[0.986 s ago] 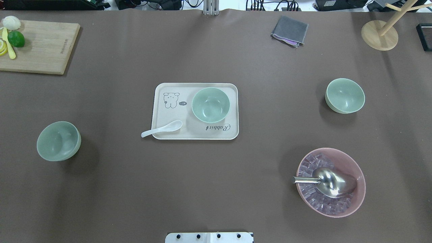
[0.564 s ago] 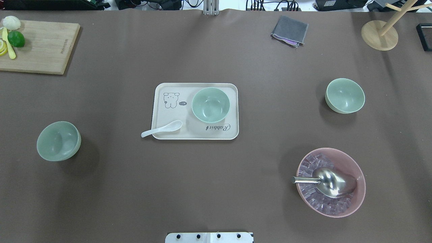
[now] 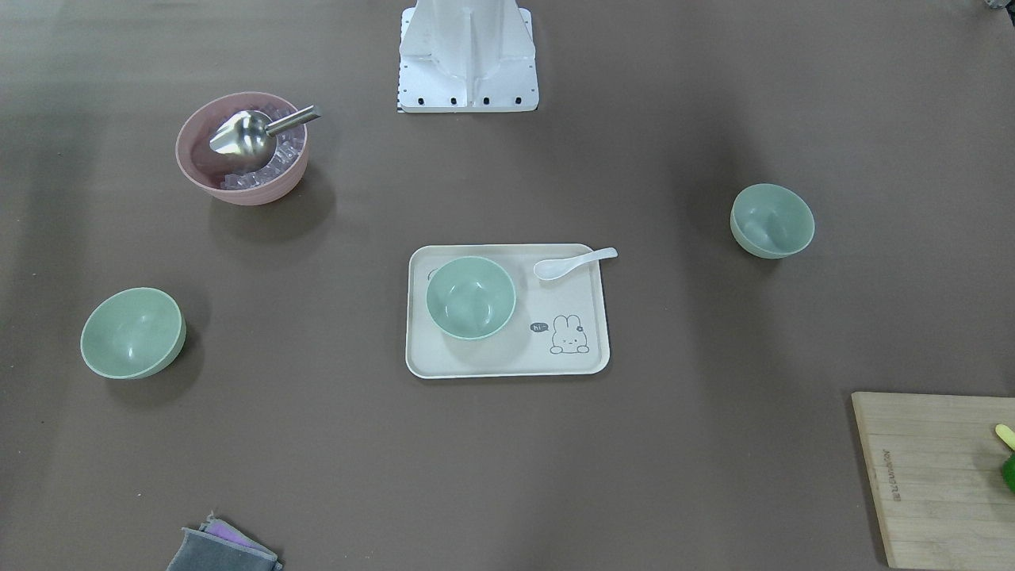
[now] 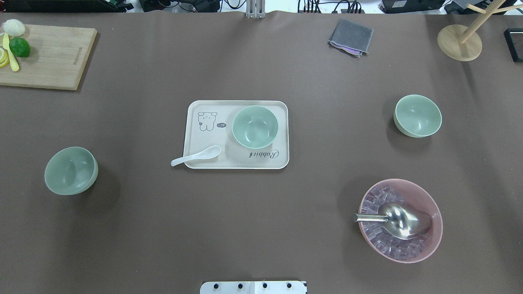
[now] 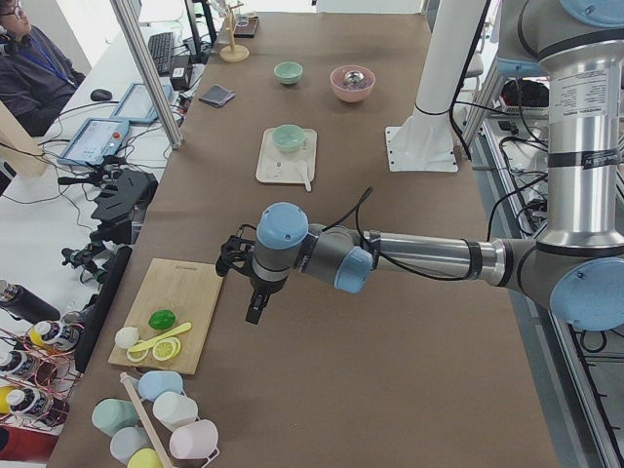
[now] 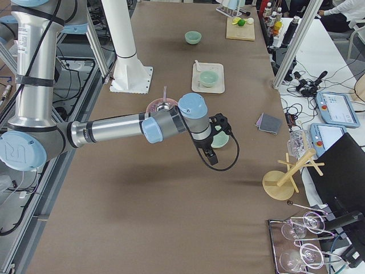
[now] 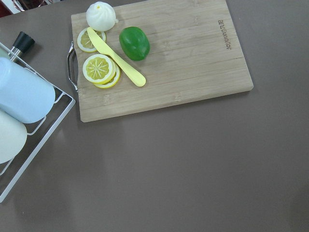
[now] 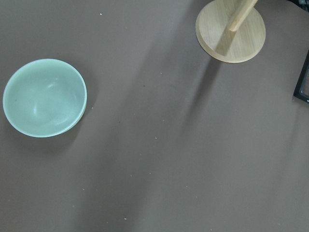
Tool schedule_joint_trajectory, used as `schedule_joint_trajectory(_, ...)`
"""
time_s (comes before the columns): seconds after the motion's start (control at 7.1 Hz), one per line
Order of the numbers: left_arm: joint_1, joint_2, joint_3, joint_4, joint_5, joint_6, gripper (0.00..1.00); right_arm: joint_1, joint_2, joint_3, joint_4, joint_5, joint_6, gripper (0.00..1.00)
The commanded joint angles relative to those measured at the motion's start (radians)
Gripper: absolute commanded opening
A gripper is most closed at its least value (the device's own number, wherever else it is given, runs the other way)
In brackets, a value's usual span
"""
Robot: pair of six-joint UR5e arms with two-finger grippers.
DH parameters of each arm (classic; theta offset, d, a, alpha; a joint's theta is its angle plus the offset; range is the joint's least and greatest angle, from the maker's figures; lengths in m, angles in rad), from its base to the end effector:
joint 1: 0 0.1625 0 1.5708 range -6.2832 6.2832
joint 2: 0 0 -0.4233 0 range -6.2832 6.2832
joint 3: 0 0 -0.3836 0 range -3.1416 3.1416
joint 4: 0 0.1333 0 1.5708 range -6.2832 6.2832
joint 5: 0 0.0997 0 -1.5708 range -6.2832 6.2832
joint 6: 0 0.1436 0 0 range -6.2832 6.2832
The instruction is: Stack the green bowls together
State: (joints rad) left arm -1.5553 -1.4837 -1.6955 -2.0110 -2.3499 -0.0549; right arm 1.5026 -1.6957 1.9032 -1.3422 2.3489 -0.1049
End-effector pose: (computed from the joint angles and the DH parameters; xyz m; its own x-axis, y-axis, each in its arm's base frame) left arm -0.0249 -0.4825 0.6147 0.7061 0.2849 -0.6482 0.0250 0.9049 0.4249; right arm 0.0013 -0.4574 0.5541 0.6801 -0.4371 0.5885 0.1337 0.8633 0.4867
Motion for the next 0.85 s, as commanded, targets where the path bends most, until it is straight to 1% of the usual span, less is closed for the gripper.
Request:
schedule_joint_trajectory(0.0,0.021,-0.019,0.011,-0.035,-0.087,-0.003,0.99,-0.06,0.034,0.005,0.006,0.052,0.08,1.0)
schedule_joint_trajectory(0.14,0.115,-0.039,0.013,-0.028,-0.092,-0.014,0.98,-0.121,0.059,0.005,0.047,0.043,0.191,1.0)
schedule_joint_trajectory(0.28,0.174,-0.04,0.007,-0.044,-0.088,-0.213,0.98,-0.198,0.108,0.007,0.076,-0.012,0.361,1.0)
schedule_joint_trajectory(0.42,0.246,-0.038,0.005,-0.104,-0.06,-0.353,0.98,-0.27,0.131,0.008,0.077,-0.081,0.501,1.0)
schedule_joint_trajectory(0.7,0.376,-0.038,0.002,-0.127,0.044,-0.521,0.98,-0.361,0.145,0.008,0.077,-0.164,0.652,1.0)
